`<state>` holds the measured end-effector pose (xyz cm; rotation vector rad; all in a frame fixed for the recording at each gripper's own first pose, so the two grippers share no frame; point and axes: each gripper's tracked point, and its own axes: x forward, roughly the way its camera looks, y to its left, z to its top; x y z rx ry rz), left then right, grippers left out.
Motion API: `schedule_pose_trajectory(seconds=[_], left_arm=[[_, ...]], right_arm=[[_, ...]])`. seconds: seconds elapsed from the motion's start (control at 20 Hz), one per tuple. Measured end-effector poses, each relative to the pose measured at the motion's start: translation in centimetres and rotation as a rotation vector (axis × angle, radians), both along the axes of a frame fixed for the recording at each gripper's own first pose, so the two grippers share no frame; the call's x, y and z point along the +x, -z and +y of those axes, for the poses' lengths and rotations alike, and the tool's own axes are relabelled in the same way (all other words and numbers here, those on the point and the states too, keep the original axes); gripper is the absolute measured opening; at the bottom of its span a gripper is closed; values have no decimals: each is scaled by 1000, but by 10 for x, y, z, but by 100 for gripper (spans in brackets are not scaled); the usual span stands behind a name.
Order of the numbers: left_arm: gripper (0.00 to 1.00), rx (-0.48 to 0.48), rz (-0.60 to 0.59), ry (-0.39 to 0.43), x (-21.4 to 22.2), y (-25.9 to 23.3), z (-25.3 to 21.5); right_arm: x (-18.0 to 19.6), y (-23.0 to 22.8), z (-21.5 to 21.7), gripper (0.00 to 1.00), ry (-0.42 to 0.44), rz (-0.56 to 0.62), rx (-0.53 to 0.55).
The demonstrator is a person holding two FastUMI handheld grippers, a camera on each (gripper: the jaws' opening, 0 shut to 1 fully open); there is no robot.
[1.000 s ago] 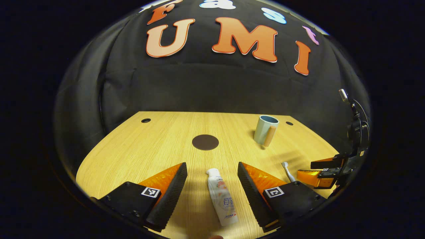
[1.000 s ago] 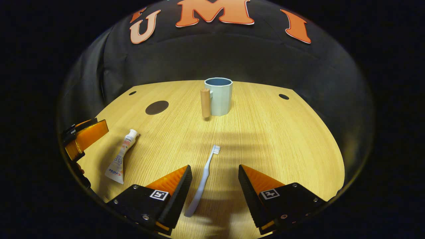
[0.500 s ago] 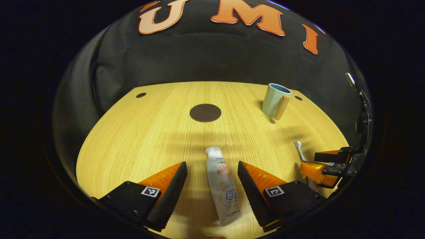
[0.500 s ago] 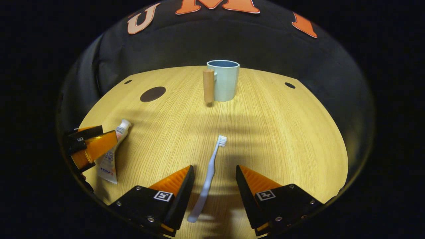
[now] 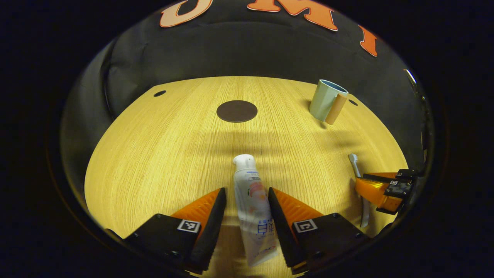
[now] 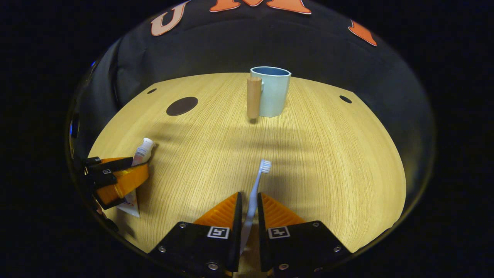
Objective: Put the toothbrush and toothpaste on the desktop into the cup, then pick up the cup and place it on the coaster on the desktop.
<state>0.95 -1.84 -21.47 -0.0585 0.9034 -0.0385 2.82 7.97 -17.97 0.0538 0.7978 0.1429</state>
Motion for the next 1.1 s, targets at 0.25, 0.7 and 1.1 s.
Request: schedule_pose_trajectory(seconds=[0.25, 0.7, 1.1], left_arm=[[40, -15, -10, -32, 3, -3, 1], [22, -69, -38, -5, 2, -2, -7], [21, -47, -95, 0, 2, -17, 3]], right_arm=[[6, -2, 3, 9, 5, 0, 79], [21, -23, 4, 6, -8, -118, 136], [41, -72, -5, 5, 19, -307, 248]])
